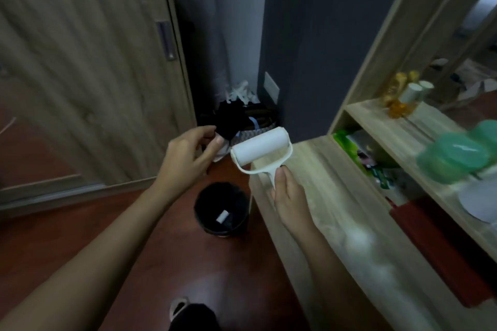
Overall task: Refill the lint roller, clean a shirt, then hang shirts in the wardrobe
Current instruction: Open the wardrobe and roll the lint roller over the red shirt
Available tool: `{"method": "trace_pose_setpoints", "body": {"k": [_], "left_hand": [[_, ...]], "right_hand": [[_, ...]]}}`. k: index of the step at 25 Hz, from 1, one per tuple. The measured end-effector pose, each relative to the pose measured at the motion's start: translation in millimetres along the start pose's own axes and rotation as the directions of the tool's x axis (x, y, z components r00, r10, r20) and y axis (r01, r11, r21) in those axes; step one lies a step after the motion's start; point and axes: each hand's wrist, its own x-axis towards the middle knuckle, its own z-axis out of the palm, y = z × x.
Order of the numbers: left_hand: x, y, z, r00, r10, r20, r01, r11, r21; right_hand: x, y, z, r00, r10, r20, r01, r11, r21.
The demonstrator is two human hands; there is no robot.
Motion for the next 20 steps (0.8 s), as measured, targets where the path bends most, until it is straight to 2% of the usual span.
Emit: {"method": "trace_pose_setpoints", "body": {"k": [7, 11, 15, 18, 20], "left_hand": [[88, -160, -75, 0.997, -0.024, 0.068, 0.013, 0.988, 0.155], [132, -217, -76, 0.99, 0.009, 0.138, -0.047, 0.96, 0.276], [197, -261, -60, 0.95, 0.045, 0.308, -0.178, 0.89, 0.419], [256, -285, -44, 0.88, 0.014, 0.475, -0.323, 0.752, 0.575], [300, -301, -33, 0.805, 0.149, 0.574, -0.552, 0.542, 0.634]], "right_hand": [[108, -65, 133, 0.996, -0.009, -0.083, 0.011, 1.0, 0.029], [155, -89, 167, 0.993, -0.068, -0.101, 0.074, 0.996, 0.056], [216, -104, 189, 0.989, -0.095, -0.113, 0.101, 0.994, 0.051], [267, -112, 201, 0.985, -0.113, -0.134, 0.119, 0.992, 0.037], [307, -112, 210, 0.984, -0.116, -0.134, 0.122, 0.992, 0.034]]}}
